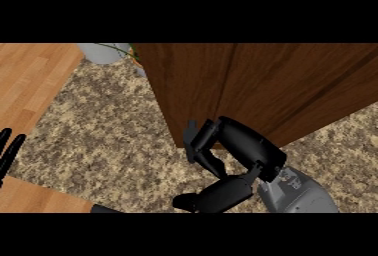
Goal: Pick up the bottled water, place it into the cabinet and close the cabinet
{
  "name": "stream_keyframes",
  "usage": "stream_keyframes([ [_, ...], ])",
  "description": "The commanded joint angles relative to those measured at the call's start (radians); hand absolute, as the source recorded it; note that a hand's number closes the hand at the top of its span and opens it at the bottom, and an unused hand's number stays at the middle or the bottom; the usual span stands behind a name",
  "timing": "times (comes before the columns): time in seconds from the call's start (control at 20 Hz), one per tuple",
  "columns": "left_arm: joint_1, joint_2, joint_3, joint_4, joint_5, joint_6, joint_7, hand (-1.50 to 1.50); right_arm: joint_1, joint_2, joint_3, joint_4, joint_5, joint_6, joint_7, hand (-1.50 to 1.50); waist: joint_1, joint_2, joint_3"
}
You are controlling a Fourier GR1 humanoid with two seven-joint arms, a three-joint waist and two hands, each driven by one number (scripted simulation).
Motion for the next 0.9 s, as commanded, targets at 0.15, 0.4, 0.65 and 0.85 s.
stream_keyframes([
  [0.15, -0.005, 0.001, 0.023, 0.013, 0.013, -0.008, -0.005, -1.5, -0.306, 0.059, -0.105, 0.299, 0.059, -0.245, 0.012, 1.5, -0.024, -0.005, 0.006],
  [0.4, -0.006, -0.008, 0.026, 0.048, 0.015, -0.033, -0.012, -1.5, -0.465, 0.06, -0.178, 0.48, 0.033, -0.359, -0.03, 1.5, -0.042, 0.002, 0.006],
  [0.65, 0.019, -0.01, 0.037, 0.036, 0.025, -0.038, -0.016, -1.5, -0.486, 0.06, -0.203, 0.546, -0.041, -0.495, -0.057, -1.5, -0.041, -0.001, 0.01],
  [0.85, 0.029, -0.018, 0.031, 0.051, 0.013, -0.052, -0.022, -1.5, -0.527, 0.06, -0.183, 0.602, -0.083, -0.533, -0.071, -1.5, -0.051, -0.001, 0.008],
])
